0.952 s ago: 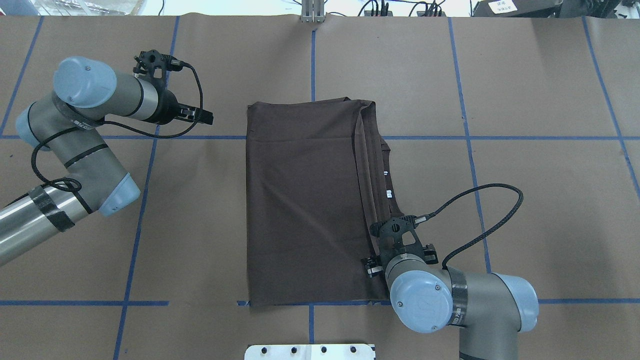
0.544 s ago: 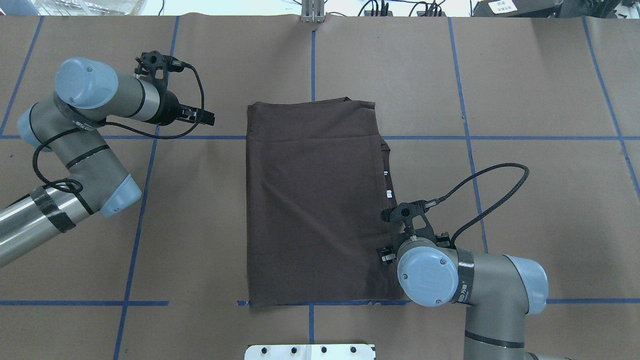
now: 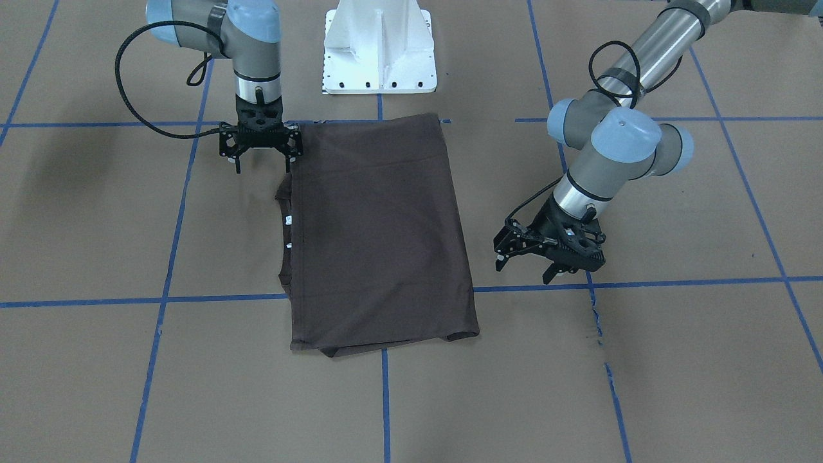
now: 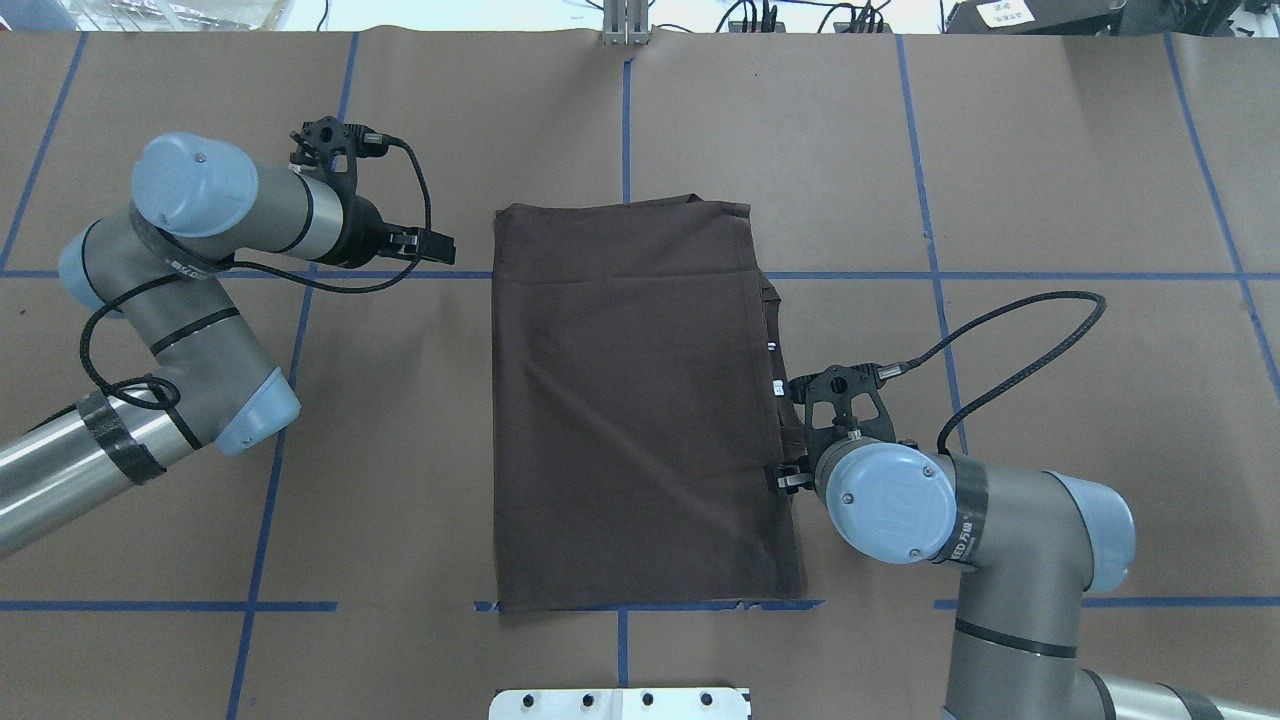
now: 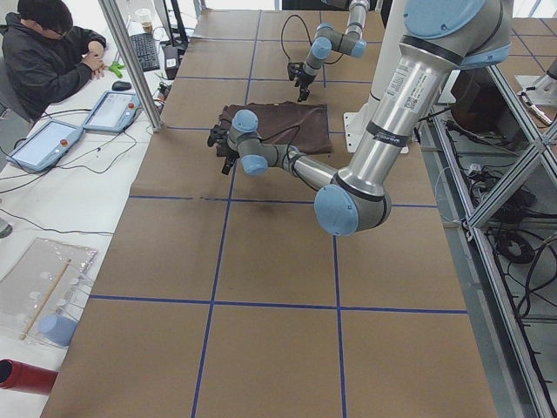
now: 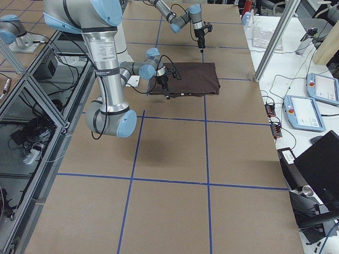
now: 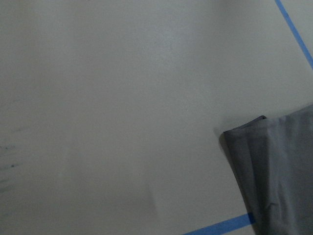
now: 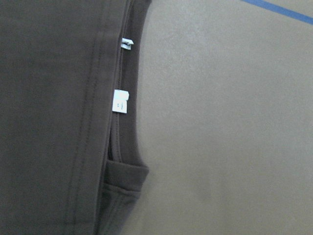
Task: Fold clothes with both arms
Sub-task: 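Move the left gripper to the shirt corner nearest the robot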
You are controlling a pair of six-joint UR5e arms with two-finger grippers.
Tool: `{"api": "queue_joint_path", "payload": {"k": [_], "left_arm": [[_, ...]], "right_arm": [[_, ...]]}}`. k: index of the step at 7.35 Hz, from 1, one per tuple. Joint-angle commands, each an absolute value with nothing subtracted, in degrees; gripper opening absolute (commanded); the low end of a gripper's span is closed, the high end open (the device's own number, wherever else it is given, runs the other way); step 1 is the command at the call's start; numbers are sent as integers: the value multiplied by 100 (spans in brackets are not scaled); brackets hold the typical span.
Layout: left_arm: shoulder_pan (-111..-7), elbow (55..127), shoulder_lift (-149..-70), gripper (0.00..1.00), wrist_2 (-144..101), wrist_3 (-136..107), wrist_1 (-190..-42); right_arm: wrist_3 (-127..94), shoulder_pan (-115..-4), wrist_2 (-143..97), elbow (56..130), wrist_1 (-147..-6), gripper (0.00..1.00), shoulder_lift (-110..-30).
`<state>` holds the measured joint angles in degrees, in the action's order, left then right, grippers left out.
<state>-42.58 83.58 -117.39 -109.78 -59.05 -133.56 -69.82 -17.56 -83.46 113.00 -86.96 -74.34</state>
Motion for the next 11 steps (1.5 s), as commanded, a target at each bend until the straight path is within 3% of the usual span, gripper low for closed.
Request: {"api": "queue_joint_path", "payload": {"k": [1, 3, 4, 5, 6, 11], "left_arm": [[-3477, 9223, -11446, 100, -10516, -6930, -13324], [-2414, 10348, -10971, 100, -9778, -8447, -12923], [-1782, 10867, -10699, 89, -9182, -9264, -12676], [-1349, 11159, -10618, 61, -8889, -9995, -12239], [-988, 11188, -10617, 49, -8564, -10507, -11939], [-659, 11109, -10600, 55, -8437, -10635, -11382]], "right_arm": [[-7731, -1810, -8569, 11399, -6672, 100, -8160], [-8879, -1810, -8570, 11644, -5722, 100, -8577], [-9208, -1811, -8517, 11663, -5730, 100, -8578], [-9263, -1819, -8456, 11654, -5730, 100, -8578], [-9264, -1811, -8446, 11654, -5730, 100, -8578], [-9264, -1810, -8350, 11646, -5730, 100, -8596]]}}
